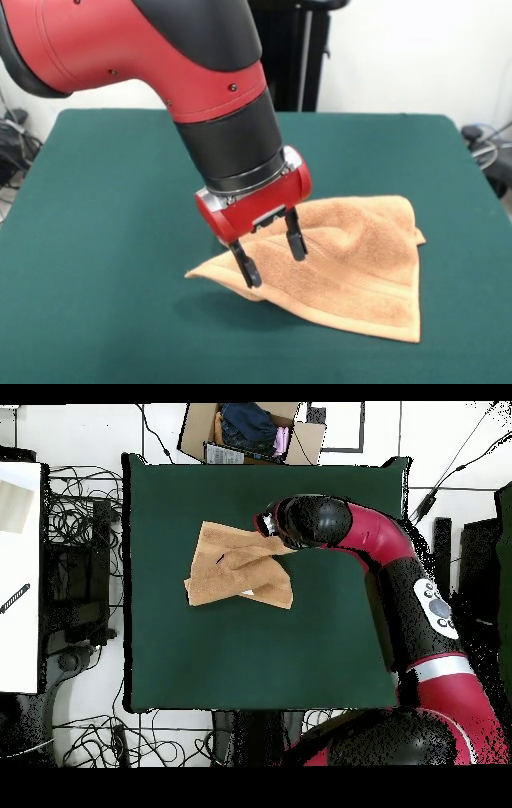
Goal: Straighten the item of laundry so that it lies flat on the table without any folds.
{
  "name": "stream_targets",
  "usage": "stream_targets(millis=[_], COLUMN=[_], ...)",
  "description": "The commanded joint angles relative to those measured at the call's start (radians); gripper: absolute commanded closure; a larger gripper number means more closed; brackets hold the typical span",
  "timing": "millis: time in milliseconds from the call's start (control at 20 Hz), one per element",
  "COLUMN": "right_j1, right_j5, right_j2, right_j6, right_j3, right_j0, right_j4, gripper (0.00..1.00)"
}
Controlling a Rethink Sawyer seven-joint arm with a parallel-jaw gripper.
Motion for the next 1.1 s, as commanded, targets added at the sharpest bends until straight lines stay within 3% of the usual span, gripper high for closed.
stream_targets(millis=[50, 500, 1100], right_j1=[-0.082, -0.260, -0.304], right_j5=[0.109, 0.254, 0.264], right_j2=[-0.007, -0.044, -0.084], right_j6=[0.097, 0.154, 0.193], right_j3=[0.098, 0.117, 0.101], right_j0=[0.027, 0.067, 0.111], right_j4=[0.032, 0.072, 0.075], gripper=[0.00, 0.00, 0.00])
